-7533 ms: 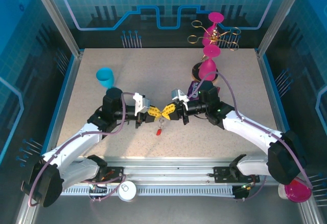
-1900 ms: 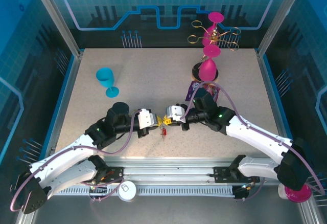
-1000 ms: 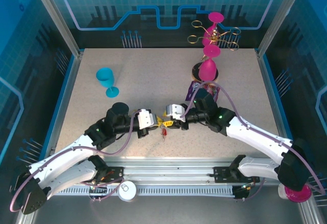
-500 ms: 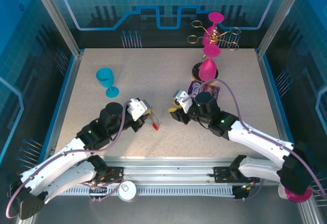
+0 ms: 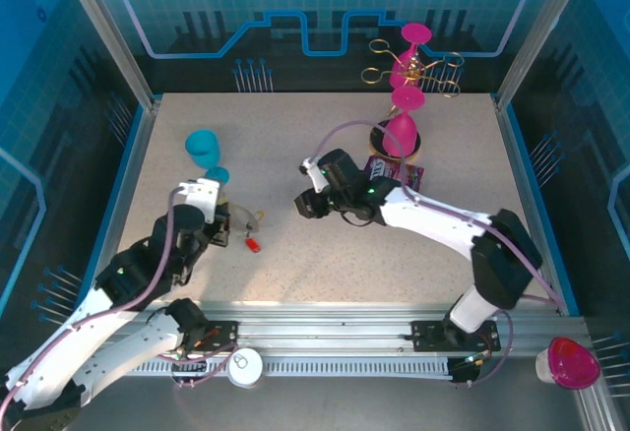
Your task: Put the keys on the keyring
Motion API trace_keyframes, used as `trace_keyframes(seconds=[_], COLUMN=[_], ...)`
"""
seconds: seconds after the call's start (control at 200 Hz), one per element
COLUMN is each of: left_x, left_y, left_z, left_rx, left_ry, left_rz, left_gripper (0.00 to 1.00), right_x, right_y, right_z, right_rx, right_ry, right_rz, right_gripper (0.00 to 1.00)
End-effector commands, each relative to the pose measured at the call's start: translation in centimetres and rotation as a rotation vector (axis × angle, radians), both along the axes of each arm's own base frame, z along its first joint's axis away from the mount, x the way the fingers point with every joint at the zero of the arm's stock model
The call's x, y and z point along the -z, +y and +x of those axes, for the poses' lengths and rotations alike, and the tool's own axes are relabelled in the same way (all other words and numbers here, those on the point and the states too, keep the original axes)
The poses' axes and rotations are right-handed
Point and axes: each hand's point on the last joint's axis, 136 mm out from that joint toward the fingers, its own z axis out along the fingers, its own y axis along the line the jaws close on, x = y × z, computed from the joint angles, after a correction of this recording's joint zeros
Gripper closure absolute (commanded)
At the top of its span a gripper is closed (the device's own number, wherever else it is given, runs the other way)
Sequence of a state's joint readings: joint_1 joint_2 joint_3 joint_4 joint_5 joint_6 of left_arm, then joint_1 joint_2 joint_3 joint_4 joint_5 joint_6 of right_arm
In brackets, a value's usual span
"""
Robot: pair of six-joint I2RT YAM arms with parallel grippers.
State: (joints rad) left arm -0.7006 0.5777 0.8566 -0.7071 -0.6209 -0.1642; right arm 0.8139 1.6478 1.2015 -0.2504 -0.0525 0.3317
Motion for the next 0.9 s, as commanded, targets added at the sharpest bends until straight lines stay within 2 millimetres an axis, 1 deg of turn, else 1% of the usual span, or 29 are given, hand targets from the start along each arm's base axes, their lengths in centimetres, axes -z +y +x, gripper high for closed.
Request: trace_keyframes(seconds=[0.0, 0.075, 0.15, 0.21, 0.255, 0.27, 0.275, 0.295, 0.36, 0.39, 0.395, 0.41, 0.42, 0.49, 0.57, 0.595, 0.605, 0.63, 0.71, 0.895], left_x=[0.0, 0.4, 0.8, 1.3, 1.7, 1.8, 1.8, 1.9, 2.3, 2.5, 2.5, 2.6, 2.6, 3.0, 3.2, 3.3, 3.3, 3.4, 3.6, 3.7], left_y=[5.0, 6.0, 6.8, 7.3, 7.5, 7.6, 7.7, 7.8, 8.2, 8.3, 8.3, 8.3, 8.4, 8.5, 8.5, 8.5, 8.5, 8.5, 8.4, 8.2], left_z=[-1.5, -1.7, -1.8, -1.9, -1.9, -1.9, -2.0, -2.0, -2.1, -2.1, -2.1, -2.1, -2.1, -2.1, -2.1, -2.1, -2.1, -2.1, -2.0, -1.9], left_rx=[-0.25, -0.312, -0.366, -0.404, -0.429, -0.437, -0.44, -0.45, -0.477, -0.484, -0.487, -0.488, -0.491, -0.503, -0.506, -0.504, -0.504, -0.503, -0.496, -0.483], left_ry=[0.014, 0.017, 0.014, 0.013, 0.013, 0.011, 0.011, 0.009, 0.007, 0.006, 0.006, 0.006, 0.004, 0.001, -0.003, -0.002, -0.003, -0.001, 0.003, 0.002], left_rz=[0.015, 0.018, 0.017, 0.002, -0.013, -0.019, -0.02, -0.029, -0.052, -0.065, -0.065, -0.07, -0.074, -0.096, -0.114, -0.116, -0.118, -0.118, -0.117, -0.116], left_gripper=[1.0, 1.0, 1.0, 1.0, 1.0, 1.0, 1.0, 1.0, 1.0, 1.0, 1.0, 1.0, 1.0, 1.0, 1.0, 1.0, 1.0, 1.0, 1.0, 1.0], right_x=[1.0, 1.6, 2.6, 3.2, 4.2, 4.5, 4.3, 5.0, 6.1, 6.8, 6.6, 7.1, 7.1, 8.5, 9.4, 9.0, 10.0, 10.5, 11.0, 12.2], right_y=[3.3, 5.5, 7.0, 7.9, 8.4, 8.6, 8.7, 8.9, 9.6, 9.8, 10.0, 10.0, 10.2, 10.8, 11.3, 11.5, 11.5, 11.6, 12.2, 13.2], right_z=[-1.7, -2.3, -2.2, -1.9, -1.9, -1.8, -1.7, -1.6, -0.8, -0.8, -0.7, -0.6, -0.4, 0.2, 1.1, 1.3, 1.3, 1.5, 1.7, 1.6], right_rx=[-0.127, -0.279, -0.406, -0.493, -0.555, -0.57, -0.574, -0.586, -0.594, -0.594, -0.594, -0.585, -0.58, -0.541, -0.494, -0.486, -0.483, -0.474, -0.463, -0.464], right_ry=[0.058, 0.008, -0.049, -0.092, -0.089, -0.084, -0.087, -0.069, 0.001, 0.046, 0.046, 0.067, 0.07, 0.121, 0.136, 0.132, 0.148, 0.157, 0.169, 0.194], right_rz=[0.009, 0.013, 0.008, -0.008, -0.033, -0.042, -0.041, -0.058, -0.098, -0.115, -0.113, -0.124, -0.124, -0.141, -0.154, -0.147, -0.158, -0.164, -0.165, -0.161], right_gripper=[0.58, 0.58, 0.58, 0.58, 0.58, 0.58, 0.59, 0.59, 0.62, 0.63, 0.63, 0.63, 0.64, 0.63, 0.63, 0.63, 0.63, 0.62, 0.6, 0.62])
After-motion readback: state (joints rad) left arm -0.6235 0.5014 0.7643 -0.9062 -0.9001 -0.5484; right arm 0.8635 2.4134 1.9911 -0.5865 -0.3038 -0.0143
